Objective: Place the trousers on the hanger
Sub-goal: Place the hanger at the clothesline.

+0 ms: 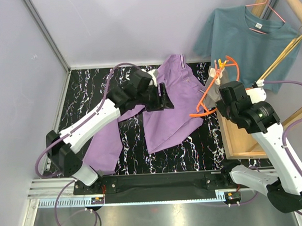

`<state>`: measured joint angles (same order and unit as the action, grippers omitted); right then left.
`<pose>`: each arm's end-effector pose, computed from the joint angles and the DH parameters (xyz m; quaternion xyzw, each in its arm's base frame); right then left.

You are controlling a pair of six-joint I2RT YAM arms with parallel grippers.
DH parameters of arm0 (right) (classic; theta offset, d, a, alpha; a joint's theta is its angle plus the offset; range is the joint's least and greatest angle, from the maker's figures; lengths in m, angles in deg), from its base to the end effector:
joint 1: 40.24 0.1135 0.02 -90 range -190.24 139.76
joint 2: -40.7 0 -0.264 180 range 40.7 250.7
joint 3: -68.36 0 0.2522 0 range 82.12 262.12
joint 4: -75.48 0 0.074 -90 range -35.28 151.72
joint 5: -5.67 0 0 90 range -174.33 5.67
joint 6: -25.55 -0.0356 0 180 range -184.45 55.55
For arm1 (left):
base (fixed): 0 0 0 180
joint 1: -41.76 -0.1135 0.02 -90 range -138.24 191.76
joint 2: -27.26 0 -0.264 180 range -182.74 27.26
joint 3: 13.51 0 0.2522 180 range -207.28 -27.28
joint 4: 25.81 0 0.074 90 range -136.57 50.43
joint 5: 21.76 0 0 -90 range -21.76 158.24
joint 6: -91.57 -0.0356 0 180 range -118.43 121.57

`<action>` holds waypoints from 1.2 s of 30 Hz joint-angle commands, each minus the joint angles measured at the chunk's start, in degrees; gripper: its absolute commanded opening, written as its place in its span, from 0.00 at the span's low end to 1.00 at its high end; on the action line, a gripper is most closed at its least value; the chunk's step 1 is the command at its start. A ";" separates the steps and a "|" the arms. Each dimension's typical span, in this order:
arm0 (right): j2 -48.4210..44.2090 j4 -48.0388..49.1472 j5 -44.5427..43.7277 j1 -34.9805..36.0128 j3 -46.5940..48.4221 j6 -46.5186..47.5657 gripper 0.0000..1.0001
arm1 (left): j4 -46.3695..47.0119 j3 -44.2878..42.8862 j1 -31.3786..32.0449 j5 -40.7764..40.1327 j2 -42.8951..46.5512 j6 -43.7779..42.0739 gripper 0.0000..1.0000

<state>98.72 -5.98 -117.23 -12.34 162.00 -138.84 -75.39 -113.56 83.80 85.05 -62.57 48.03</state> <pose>0.1483 0.0566 0.4098 0.4486 0.7746 0.1161 0.4305 0.2538 -0.2427 0.3537 0.0280 0.8960 -0.3899 0.2109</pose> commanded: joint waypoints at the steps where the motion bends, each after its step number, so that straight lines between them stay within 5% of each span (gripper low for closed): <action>1: 0.43 -4.18 -1.72 -0.13 5.10 -4.89 0.00 | -5.42 -5.47 7.78 -19.85 6.14 -13.48 0.63; 11: 1.92 -9.02 1.26 -0.21 7.13 -5.06 0.00 | 0.12 -6.09 27.73 -43.16 11.69 -31.41 0.71; 18: 3.24 -10.43 3.99 -0.13 8.45 -4.72 0.00 | 12.77 -1.01 40.99 -49.16 10.54 -57.11 0.73; 25: 3.42 -10.79 6.45 -0.13 8.46 -4.80 0.00 | 18.40 -2.31 43.65 -46.26 7.12 -69.83 0.72; 36: 3.06 -10.61 10.84 -0.13 7.22 -4.71 0.00 | 22.71 -4.86 44.35 -54.78 -1.40 -83.10 0.66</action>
<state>102.44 -16.62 -107.36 -12.36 168.55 -142.14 -58.08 -116.18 127.75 35.35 -63.09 -28.29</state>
